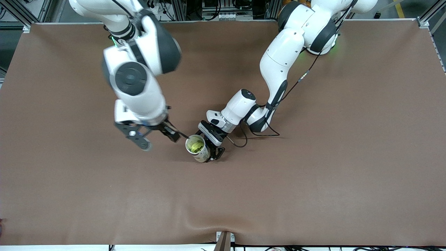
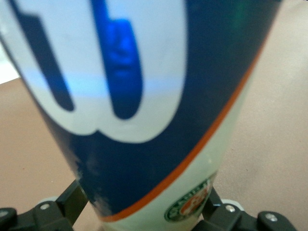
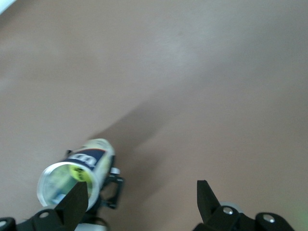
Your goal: Insert tennis ball vertically with right arm
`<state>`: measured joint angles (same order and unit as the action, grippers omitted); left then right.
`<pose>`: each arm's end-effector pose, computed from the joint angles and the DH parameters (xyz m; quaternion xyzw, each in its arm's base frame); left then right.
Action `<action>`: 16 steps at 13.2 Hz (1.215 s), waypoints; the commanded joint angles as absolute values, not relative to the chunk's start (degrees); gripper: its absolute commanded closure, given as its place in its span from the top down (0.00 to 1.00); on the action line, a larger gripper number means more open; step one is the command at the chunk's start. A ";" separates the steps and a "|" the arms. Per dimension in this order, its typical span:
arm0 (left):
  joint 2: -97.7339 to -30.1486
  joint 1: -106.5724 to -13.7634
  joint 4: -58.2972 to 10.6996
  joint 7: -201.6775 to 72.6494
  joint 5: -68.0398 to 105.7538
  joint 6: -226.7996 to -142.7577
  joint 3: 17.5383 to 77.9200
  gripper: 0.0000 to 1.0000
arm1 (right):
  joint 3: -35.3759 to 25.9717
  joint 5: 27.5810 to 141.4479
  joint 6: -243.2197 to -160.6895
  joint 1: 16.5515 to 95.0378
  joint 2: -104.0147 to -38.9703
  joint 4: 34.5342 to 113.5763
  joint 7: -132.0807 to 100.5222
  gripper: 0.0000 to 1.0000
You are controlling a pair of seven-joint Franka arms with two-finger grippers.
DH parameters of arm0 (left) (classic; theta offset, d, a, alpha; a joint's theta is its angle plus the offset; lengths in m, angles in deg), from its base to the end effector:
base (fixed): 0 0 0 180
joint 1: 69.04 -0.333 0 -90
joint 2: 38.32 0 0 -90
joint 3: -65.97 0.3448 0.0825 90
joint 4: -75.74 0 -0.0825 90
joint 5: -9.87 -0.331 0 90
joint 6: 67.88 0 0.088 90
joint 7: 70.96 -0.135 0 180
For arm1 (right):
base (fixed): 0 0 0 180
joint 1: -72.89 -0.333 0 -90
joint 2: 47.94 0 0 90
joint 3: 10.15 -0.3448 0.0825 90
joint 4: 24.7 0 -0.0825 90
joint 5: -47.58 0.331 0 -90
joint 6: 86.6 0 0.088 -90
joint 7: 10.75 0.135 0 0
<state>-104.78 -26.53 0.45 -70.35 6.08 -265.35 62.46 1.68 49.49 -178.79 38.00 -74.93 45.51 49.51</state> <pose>0.5502 -0.5528 0.1840 0.8138 -0.3439 0.4261 0.1948 0.5776 0.2835 0.5055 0.9491 -0.3111 -0.0089 0.0486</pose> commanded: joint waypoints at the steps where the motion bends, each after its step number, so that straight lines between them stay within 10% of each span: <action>1: -102.84 -26.15 -1.69 -69.91 7.49 -263.70 63.15 1.00 | 0.92 49.69 -174.24 42.38 -70.81 46.93 41.58 1.00; 9: -86.15 -26.59 -16.98 -69.21 7.58 -246.15 63.07 1.00 | 0.75 49.87 -166.49 59.25 -64.64 46.93 14.06 1.00; 16: -73.57 -29.66 -18.75 -72.18 6.44 -212.59 63.16 1.00 | 0.84 55.58 -172.62 71.57 -64.99 46.93 2.96 1.00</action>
